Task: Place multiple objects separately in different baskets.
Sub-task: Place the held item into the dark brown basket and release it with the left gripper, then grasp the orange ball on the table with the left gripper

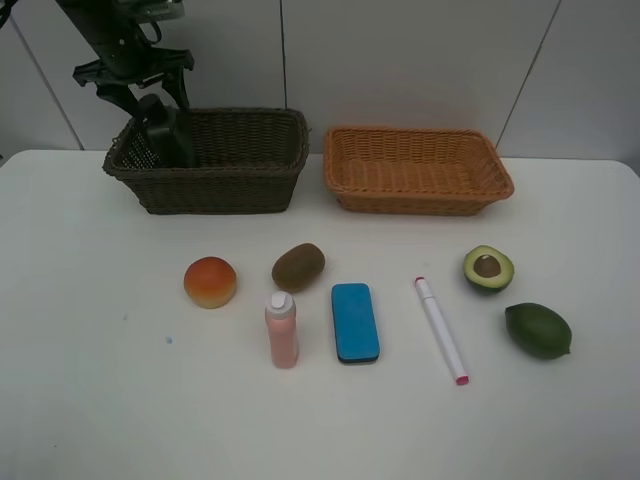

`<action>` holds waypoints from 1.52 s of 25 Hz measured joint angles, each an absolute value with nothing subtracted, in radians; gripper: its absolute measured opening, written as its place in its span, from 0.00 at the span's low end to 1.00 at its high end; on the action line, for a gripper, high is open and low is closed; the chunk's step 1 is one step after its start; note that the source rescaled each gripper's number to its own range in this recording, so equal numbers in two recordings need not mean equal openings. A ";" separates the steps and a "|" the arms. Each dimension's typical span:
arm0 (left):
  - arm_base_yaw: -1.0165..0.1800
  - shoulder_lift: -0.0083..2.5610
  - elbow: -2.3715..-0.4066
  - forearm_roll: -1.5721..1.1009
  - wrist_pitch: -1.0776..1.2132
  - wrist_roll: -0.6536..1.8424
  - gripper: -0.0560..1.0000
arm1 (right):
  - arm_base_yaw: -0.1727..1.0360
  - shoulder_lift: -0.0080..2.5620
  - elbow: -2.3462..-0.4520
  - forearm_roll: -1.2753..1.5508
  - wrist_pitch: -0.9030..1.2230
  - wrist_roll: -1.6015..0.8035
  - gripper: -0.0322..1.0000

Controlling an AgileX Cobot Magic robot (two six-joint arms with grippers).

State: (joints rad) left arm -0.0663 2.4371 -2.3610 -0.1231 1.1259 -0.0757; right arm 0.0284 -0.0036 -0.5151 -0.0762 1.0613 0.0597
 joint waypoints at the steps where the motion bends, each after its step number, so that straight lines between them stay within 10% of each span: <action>1: -0.066 2.437 -2.367 -0.123 1.143 -0.076 0.96 | 0.028 -0.004 -0.515 -0.076 1.061 0.060 0.92; 14: -0.108 2.255 -2.433 -0.229 1.201 -0.042 1.00 | 0.028 -0.004 -0.515 -0.076 1.061 0.060 0.92; 26: -0.416 1.827 -1.809 -0.114 1.199 0.046 1.00 | 0.028 -0.004 -0.515 -0.076 1.061 0.060 0.92; 38: -0.484 1.724 -1.363 -0.066 1.198 0.008 1.00 | 0.028 -0.004 -0.515 -0.076 1.061 0.060 0.92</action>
State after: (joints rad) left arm -0.4844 1.7238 -1.3628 -0.0662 1.1983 0.0082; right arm 0.0284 -0.0036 -0.5151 -0.0762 1.0613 0.0597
